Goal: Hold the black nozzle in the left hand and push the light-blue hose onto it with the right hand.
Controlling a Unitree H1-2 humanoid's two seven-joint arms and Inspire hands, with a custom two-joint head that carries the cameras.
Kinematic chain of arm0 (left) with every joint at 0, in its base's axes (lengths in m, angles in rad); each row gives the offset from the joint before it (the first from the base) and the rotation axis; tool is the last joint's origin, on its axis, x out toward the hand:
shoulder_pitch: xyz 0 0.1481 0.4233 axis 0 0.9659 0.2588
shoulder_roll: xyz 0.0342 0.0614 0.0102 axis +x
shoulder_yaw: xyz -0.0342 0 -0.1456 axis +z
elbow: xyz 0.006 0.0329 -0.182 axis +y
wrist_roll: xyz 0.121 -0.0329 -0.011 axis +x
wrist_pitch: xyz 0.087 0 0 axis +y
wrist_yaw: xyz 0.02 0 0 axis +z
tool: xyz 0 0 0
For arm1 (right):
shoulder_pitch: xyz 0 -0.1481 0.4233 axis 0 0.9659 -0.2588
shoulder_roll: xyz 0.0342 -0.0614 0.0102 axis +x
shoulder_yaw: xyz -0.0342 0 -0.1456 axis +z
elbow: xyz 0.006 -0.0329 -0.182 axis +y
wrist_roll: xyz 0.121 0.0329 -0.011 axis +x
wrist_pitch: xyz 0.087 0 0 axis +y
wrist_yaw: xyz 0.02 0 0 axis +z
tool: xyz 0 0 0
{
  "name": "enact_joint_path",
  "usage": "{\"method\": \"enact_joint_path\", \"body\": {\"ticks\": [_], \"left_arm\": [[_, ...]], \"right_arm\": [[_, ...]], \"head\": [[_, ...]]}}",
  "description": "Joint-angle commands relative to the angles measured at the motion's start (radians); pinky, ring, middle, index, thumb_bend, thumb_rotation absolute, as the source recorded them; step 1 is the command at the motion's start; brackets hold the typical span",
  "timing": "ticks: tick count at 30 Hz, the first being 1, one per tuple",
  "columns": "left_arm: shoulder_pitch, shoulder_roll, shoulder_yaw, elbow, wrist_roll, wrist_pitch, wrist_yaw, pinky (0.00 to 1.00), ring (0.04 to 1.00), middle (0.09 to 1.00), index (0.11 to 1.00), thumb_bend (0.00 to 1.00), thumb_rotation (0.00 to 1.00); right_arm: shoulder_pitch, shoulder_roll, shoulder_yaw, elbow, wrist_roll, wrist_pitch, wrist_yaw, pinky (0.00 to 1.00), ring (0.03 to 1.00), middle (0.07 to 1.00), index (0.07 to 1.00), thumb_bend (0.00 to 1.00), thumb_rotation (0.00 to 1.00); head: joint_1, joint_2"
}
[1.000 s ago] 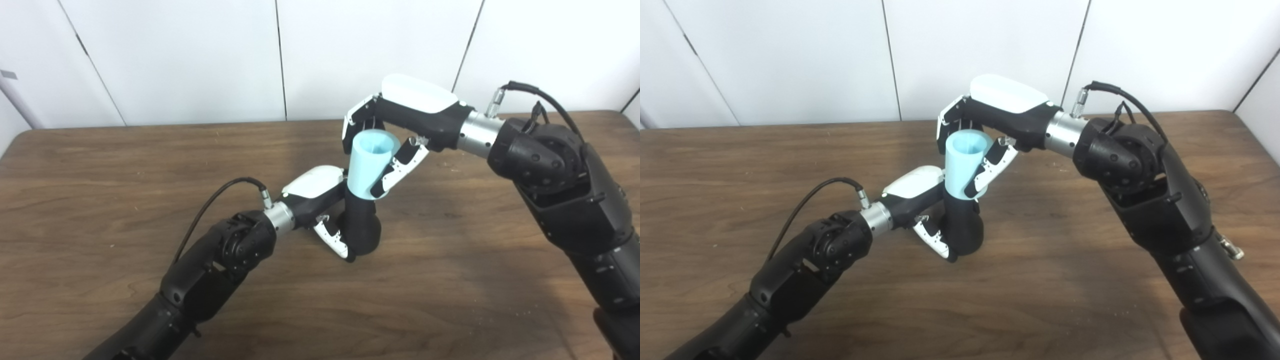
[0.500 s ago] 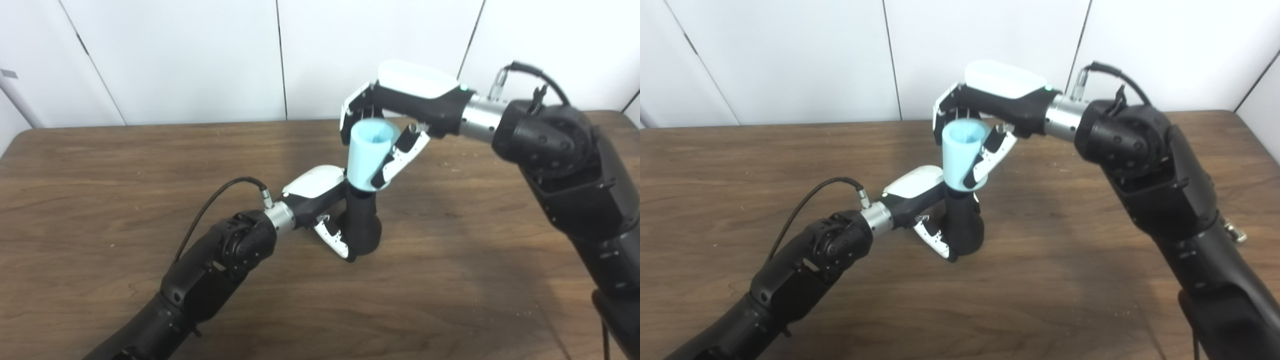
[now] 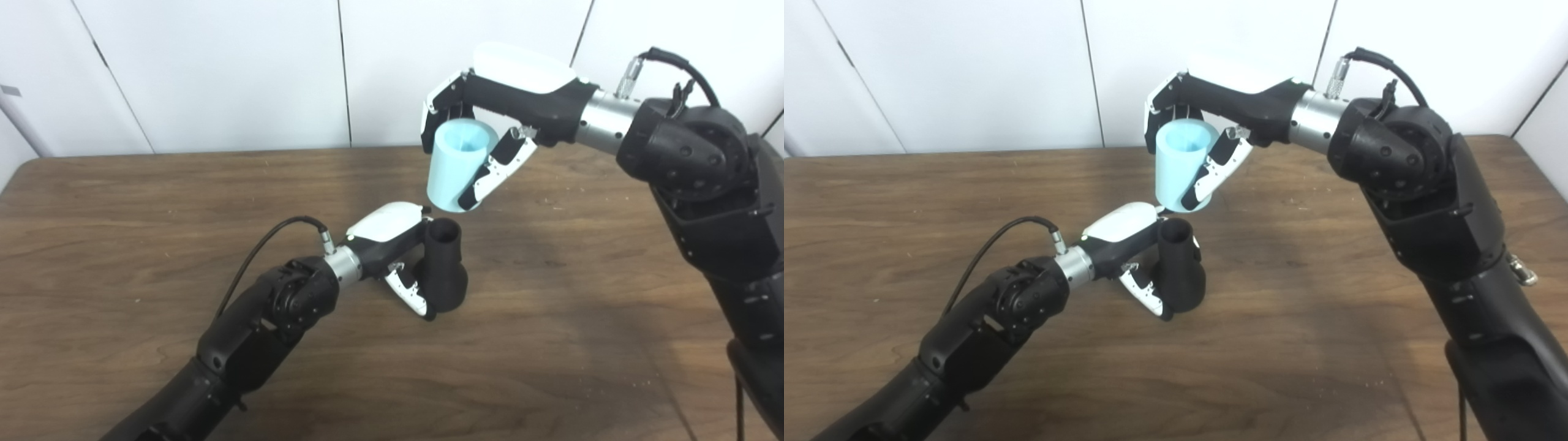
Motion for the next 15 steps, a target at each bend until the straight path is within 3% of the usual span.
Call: {"method": "enact_joint_path", "body": {"ticks": [1,15], "left_arm": [[0.058,0.015,-0.058,0.048,0.017,0.036,-0.126,1.00,0.592,0.484,0.483,0.53,0.00],[0.057,0.013,-0.057,0.033,0.018,0.042,-0.133,1.00,0.605,0.496,0.479,0.53,0.00]], "right_arm": [[-0.041,-0.013,-0.013,-0.024,-0.006,-0.029,-0.030,0.39,0.462,0.500,0.466,0.50,0.00],[-0.007,0.029,0.044,0.015,0.001,-0.026,-0.022,0.37,0.462,0.509,0.474,0.50,0.00]], "head": [[-0.001,0.000],[0.006,0.005]]}}
